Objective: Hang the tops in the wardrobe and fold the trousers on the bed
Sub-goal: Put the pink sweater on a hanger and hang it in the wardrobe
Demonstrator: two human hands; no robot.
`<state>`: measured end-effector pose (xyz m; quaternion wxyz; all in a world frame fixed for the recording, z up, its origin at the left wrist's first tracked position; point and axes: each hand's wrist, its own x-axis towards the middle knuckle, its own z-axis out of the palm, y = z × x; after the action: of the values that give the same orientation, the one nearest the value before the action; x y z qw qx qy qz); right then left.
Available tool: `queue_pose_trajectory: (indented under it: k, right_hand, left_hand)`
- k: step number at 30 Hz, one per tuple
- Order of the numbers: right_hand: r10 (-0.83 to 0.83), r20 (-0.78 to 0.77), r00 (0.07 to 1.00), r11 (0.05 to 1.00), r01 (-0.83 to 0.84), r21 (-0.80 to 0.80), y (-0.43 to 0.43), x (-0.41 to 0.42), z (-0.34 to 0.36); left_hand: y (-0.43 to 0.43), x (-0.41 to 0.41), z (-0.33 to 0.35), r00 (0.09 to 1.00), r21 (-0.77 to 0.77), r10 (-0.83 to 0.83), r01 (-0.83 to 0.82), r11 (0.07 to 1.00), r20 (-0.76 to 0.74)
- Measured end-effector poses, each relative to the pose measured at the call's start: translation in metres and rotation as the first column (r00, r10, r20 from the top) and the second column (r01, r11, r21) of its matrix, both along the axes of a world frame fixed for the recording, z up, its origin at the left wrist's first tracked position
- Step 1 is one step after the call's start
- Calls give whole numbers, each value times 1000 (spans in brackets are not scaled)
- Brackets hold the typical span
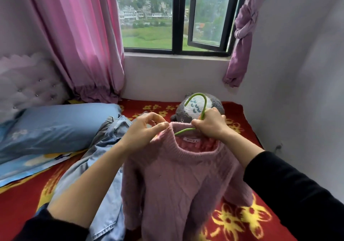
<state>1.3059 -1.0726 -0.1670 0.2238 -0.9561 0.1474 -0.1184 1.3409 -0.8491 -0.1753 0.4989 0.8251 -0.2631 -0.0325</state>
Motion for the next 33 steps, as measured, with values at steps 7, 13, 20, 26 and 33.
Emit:
queue_pose_trajectory:
  k: [7, 13, 20, 26, 33]
  right_hand:
    - [192, -52, 980, 970, -182, 164, -2, 9, 33]
    - [377, -135, 916, 920, -353, 170, 12, -7, 82]
    - [623, -74, 779, 781, -612, 127, 41, -25, 138]
    - [747, 53, 663, 660, -748, 62, 81, -23, 166]
    - [812, 272, 517, 500, -856, 135, 183, -26, 170]
  left_hand:
    - [37, -2, -31, 991, 366, 103, -129, 922, 89]
    - [31, -16, 3, 800, 255, 259, -450, 856, 541]
    - [52, -40, 50, 633, 205, 318, -612, 763, 706]
    - [106, -69, 68, 618, 116, 444, -657, 745, 649]
    - [141, -144, 52, 372, 12, 465, -791, 612, 803]
